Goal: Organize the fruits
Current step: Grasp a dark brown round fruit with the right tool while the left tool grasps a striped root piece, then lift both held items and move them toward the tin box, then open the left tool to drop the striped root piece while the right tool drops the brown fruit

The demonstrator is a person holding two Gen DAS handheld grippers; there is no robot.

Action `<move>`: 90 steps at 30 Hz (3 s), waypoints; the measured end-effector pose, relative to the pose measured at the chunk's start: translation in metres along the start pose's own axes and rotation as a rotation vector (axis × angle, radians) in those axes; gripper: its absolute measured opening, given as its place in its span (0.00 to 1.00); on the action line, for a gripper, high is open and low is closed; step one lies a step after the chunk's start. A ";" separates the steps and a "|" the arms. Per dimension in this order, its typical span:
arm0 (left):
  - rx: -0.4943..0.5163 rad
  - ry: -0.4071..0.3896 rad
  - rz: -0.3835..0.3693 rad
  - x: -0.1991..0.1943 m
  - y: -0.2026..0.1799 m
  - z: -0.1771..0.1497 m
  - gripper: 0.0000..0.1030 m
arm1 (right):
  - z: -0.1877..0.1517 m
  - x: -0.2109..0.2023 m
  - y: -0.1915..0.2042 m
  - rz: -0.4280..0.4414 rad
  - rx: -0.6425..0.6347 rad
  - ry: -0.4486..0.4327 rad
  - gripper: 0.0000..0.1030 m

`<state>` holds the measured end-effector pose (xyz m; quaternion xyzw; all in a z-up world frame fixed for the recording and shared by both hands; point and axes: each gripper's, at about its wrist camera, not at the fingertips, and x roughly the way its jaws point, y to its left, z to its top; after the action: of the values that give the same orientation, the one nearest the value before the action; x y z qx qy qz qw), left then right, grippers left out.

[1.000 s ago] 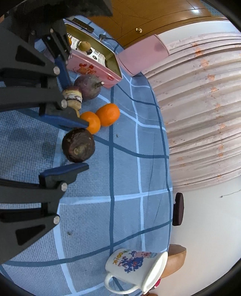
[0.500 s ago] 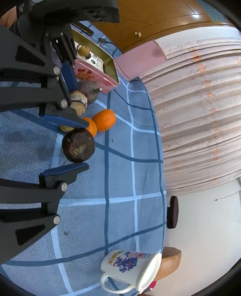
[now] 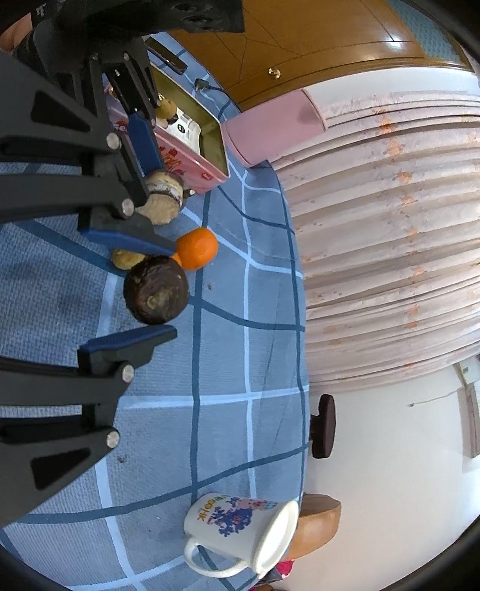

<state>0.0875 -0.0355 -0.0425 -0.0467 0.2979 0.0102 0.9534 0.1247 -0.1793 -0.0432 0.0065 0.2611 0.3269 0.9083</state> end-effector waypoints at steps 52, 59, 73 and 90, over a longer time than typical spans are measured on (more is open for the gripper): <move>0.013 -0.168 0.038 -0.035 0.001 -0.005 0.32 | -0.002 -0.023 0.026 -0.043 -0.133 -0.148 0.40; -0.009 -0.165 0.052 -0.040 0.016 -0.004 0.32 | 0.002 -0.017 0.038 -0.020 -0.136 -0.131 0.40; -0.051 -0.172 0.135 -0.054 0.061 -0.003 0.32 | 0.020 -0.001 0.094 0.076 -0.206 -0.133 0.40; -0.128 -0.169 0.214 -0.070 0.117 -0.008 0.32 | 0.022 0.020 0.142 0.154 -0.261 -0.094 0.40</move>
<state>0.0195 0.0809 -0.0190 -0.0744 0.2184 0.1349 0.9636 0.0644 -0.0521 -0.0079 -0.0762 0.1723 0.4262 0.8848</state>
